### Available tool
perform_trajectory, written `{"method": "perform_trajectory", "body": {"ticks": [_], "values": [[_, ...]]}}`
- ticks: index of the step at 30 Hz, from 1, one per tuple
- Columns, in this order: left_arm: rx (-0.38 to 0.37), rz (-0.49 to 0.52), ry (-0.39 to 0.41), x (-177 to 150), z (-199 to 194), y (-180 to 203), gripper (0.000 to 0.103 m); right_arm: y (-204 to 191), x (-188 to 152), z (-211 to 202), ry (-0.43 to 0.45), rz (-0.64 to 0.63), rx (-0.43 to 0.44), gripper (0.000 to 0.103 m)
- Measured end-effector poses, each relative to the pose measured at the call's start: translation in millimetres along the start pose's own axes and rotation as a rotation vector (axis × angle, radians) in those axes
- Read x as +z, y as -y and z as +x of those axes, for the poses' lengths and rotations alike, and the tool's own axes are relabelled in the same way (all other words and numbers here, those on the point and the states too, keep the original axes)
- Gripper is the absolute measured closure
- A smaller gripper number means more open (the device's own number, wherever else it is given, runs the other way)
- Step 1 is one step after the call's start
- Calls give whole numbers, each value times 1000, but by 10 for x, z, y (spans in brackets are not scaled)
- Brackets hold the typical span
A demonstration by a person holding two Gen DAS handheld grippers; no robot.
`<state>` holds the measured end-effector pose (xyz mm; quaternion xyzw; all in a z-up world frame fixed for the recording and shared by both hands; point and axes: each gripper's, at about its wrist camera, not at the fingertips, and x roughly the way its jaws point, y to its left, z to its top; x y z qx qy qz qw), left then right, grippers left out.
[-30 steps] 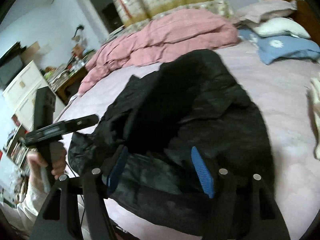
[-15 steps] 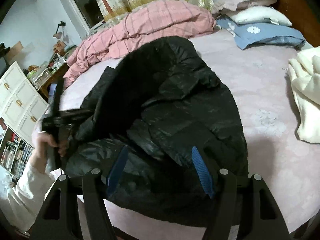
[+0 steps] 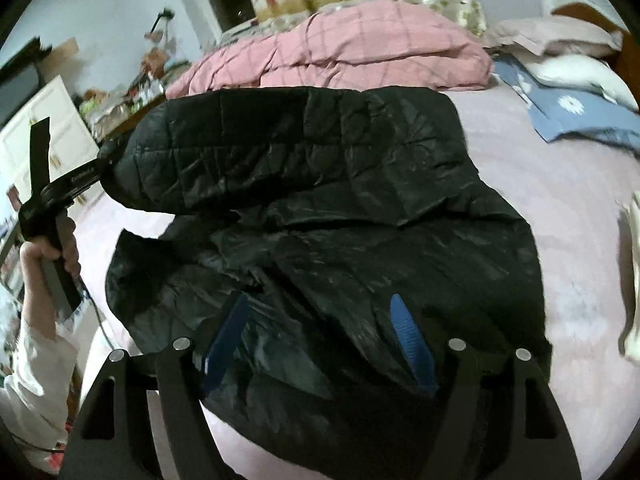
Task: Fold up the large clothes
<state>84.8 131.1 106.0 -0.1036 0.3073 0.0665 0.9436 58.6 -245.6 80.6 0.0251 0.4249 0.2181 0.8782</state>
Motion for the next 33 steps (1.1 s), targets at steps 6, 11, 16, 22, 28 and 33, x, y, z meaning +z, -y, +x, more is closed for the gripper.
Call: {"method": "perform_trajectory", "body": {"ticks": [6,11,16,22,28,33], "values": [[-50,-71,-102,-326,132,-180,86,-23,321,372,-61,-81,-219,16],[-80,-58,-117,-359,149,-98,86,244,806,686,-102,-35,-208,16],[-200,-100,-133,-260,17,-46,86,446,1216,1252,-233,-57,-125,16],[-448,-196,-215,-120,-134,35,87,1170,1448,1900,-330,161,-127,26],[-277,-113,-117,24,-316,147,73,1513,1662,1694,-119,82,-674,29],[-57,-85,-158,-141,-91,57,41,1366,1543,1312,-72,41,-547,28]]}}
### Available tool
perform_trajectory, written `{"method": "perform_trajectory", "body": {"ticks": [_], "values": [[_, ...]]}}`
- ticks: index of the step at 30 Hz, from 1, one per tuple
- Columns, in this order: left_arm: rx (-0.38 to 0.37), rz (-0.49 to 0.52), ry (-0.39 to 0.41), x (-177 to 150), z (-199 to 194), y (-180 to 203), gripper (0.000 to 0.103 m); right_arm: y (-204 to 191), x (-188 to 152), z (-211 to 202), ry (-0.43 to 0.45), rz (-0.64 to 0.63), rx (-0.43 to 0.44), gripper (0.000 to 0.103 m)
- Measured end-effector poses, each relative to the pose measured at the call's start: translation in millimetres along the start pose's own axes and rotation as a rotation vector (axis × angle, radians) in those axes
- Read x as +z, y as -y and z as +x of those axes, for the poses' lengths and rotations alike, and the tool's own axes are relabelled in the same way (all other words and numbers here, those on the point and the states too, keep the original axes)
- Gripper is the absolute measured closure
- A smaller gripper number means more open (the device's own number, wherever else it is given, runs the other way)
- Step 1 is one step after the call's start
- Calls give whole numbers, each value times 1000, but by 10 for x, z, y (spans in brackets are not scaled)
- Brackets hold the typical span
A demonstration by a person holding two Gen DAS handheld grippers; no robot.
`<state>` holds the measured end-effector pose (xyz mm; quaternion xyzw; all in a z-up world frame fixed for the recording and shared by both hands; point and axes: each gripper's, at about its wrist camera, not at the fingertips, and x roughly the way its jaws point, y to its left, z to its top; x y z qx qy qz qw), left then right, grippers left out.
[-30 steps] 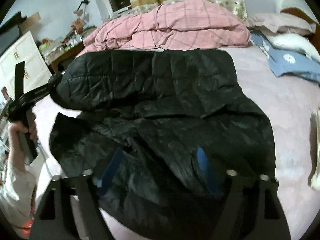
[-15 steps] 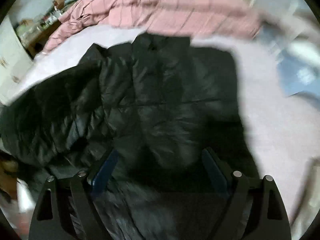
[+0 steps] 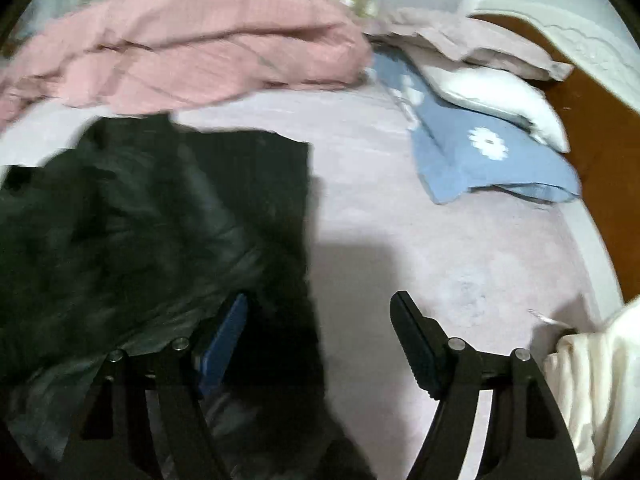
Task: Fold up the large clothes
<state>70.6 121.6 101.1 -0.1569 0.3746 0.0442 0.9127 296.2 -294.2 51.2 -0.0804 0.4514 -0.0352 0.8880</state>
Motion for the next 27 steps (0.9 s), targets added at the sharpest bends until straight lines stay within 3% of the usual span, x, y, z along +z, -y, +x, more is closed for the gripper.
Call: {"method": "perform_trajectory", "body": {"ticks": [2,5,7,11,14,16,18,20,23,25,27], "values": [[16,-3,-31,-87,87,-35,29,-39,-94,-276,56,-27,-21,27],[-55,-1,-56,-210,104,-37,22,10,-220,-622,111,-62,20,26],[-71,50,-80,-282,112,12,20,-7,-295,-830,127,-82,88,23],[-29,157,-99,-349,143,196,17,-116,-493,-1192,119,-103,212,23],[-21,172,-109,-434,218,225,13,-188,-750,-1525,164,-116,242,23],[-27,185,-98,-492,285,258,12,-236,-1004,-1791,243,-102,235,15],[-6,210,-56,-534,304,308,12,-288,-1298,-2016,327,-82,216,14],[32,238,13,-552,256,381,12,-374,-1529,-2106,351,-80,147,14],[47,282,176,-573,-16,500,11,-464,-1828,-2170,382,-38,51,14],[51,298,259,-591,-175,573,5,-453,-1978,-2188,396,-1,95,14],[-20,265,283,-564,-265,591,2,-436,-2053,-2144,358,41,186,17]]}}
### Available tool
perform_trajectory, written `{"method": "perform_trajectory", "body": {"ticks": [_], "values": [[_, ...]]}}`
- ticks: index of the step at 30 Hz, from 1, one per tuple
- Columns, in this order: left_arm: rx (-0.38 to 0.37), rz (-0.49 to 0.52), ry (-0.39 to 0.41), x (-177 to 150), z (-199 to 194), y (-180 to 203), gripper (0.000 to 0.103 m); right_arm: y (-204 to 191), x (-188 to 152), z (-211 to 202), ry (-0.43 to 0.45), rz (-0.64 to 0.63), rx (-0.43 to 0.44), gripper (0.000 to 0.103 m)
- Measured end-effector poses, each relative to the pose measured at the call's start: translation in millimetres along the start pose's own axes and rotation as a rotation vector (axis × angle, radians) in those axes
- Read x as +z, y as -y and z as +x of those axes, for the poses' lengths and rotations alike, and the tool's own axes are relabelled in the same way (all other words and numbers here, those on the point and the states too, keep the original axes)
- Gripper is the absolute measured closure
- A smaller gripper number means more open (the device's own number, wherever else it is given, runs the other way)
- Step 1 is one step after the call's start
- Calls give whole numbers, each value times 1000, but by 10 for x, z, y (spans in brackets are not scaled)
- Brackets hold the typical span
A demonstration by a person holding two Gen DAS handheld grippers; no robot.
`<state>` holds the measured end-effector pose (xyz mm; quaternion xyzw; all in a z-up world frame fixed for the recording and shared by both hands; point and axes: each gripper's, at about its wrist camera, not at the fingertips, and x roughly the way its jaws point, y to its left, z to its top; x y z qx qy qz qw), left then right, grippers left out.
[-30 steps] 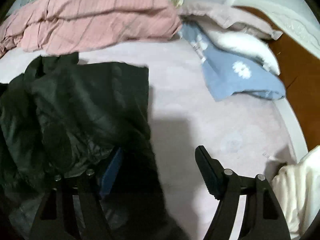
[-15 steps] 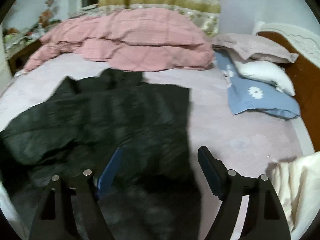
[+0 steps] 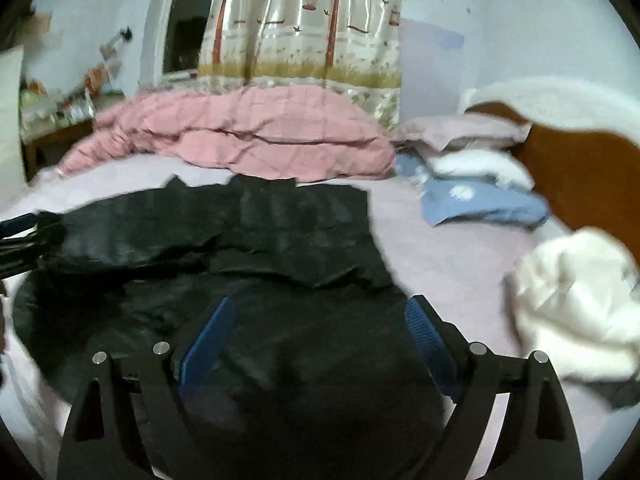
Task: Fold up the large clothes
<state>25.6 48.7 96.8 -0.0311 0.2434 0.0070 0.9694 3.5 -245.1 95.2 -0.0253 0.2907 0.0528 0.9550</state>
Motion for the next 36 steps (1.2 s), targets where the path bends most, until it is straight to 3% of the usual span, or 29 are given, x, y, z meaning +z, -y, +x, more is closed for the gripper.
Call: {"method": "perform_trajectory", "body": {"ticks": [2,4,9,12,16,20,22,28,31,32,36], "values": [[-9,-63,41,104,-40,16,2,14,-42,46,-12,49,31,17],[10,-111,106,220,-105,67,2,-6,-5,106,-5,78,-1,17],[-25,-89,215,516,-324,217,1,-136,467,20,51,13,-44,17],[14,-53,222,461,-432,214,1,-132,717,-138,121,58,-19,17],[24,-45,108,256,-249,102,1,-83,626,-115,118,134,53,17],[22,-72,39,51,10,-82,1,-105,296,198,-13,132,23,17],[26,-54,9,-5,139,-104,1,-120,194,285,-38,119,-7,17],[31,-73,-228,-271,665,-97,1,-112,-1,499,-98,86,-56,17],[-7,-192,-311,-317,912,-163,17,-59,-36,539,-104,103,-59,17],[2,-179,-324,-301,962,-139,18,-47,-46,553,-109,108,-55,17],[63,44,-394,-228,1166,98,18,9,-96,583,-122,106,-66,17]]}}
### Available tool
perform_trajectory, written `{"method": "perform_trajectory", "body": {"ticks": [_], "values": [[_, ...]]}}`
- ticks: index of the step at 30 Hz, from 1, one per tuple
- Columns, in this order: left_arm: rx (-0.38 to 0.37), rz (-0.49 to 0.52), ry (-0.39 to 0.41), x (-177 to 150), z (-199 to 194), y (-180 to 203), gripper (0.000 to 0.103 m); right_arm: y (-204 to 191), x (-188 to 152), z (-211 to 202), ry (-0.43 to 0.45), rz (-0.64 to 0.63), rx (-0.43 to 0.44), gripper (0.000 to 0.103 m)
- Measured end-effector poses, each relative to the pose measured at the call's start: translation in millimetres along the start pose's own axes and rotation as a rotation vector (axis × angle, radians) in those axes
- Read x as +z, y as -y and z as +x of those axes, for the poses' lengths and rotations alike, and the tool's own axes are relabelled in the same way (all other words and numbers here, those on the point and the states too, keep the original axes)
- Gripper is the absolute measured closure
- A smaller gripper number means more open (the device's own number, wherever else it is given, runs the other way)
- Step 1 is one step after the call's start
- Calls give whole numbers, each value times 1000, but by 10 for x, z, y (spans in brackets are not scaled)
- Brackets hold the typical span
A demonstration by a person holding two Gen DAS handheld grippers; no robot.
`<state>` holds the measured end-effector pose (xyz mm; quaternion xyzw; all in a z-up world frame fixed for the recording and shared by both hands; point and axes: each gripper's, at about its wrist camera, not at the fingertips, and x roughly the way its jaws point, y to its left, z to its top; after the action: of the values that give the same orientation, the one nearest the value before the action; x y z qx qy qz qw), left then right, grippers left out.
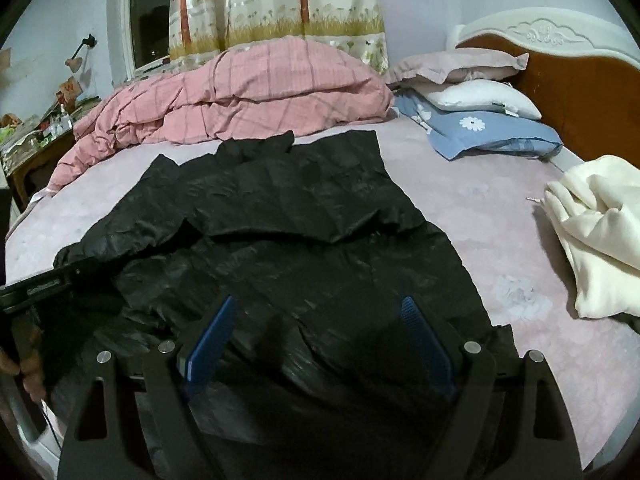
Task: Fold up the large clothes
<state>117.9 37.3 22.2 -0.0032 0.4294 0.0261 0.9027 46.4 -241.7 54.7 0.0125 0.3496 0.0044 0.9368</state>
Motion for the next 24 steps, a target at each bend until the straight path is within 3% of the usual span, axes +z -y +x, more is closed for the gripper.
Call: {"method": "perform_trajectory", "body": {"ticks": [2,5,6,8,10,12,14,17,24], "values": [[-29,42,-65,45,120,57,18,26,-6,6,0,-1,-10,17],[49,322,-115,43,234,317,17,68,0,-3,1,1,-14,17],[58,364,-117,44,242,350,17,84,-3,-17,1,4,-11,17],[58,373,-157,126,271,311,17,128,-4,-36,3,7,-13,17],[67,346,-144,233,255,217,19,154,1,-49,7,7,-39,17],[56,351,-158,295,302,165,39,170,2,-61,13,-8,-90,17],[38,323,-228,301,391,115,92,188,7,-62,8,-18,-110,17],[-19,288,-171,309,68,97,96,286,22,-78,7,8,-90,17],[-36,320,-15,268,-899,269,95,489,7,-37,-20,90,-64,17]]}}
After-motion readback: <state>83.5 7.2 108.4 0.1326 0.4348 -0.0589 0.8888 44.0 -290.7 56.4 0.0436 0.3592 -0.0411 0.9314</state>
